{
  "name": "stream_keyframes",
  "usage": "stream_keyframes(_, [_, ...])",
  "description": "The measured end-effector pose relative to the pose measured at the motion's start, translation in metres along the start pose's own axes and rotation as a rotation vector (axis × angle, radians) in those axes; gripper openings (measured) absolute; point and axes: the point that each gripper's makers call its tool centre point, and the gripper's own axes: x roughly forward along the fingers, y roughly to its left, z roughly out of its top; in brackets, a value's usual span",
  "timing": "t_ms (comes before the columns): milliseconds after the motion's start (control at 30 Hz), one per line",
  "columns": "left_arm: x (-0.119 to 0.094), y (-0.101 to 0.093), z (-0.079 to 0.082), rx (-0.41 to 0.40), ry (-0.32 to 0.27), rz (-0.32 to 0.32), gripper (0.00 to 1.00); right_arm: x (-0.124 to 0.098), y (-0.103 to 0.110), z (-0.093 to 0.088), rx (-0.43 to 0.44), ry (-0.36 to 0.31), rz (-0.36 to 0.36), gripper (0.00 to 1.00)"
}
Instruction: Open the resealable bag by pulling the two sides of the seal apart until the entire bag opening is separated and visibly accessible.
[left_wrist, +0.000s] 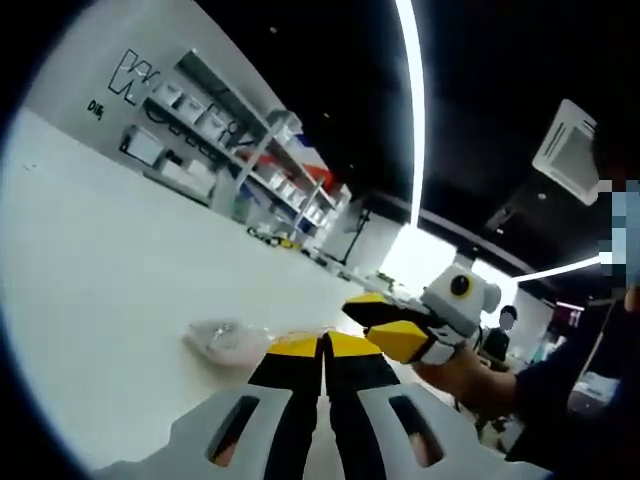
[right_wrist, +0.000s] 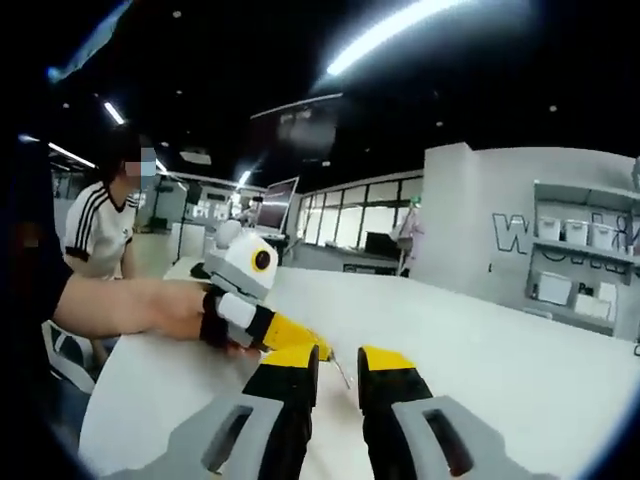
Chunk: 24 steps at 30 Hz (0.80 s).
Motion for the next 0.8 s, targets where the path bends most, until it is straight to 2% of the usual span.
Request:
stream_keyframes(433, [-0.0001,0.0019,0.0017,-0.01,-0.001,-0.003,0.0,0.0071,0.0014,-0.0034,-0.041,0.019,0.029,0.12])
stream_keyframes(600, [0.0,0.0016,0.0014,-0.016,0.0,-0.006,0.0,0.0081,0.0035,-0.0058,-0.099,0.037,0.035,0.12])
stream_keyframes(800, [-0.0002,0.0007,0.0006,-0.023,0.002,-0.008,0.0,0.008,0.0029,-0.0082,-0.125,0.047,0.04,0.06])
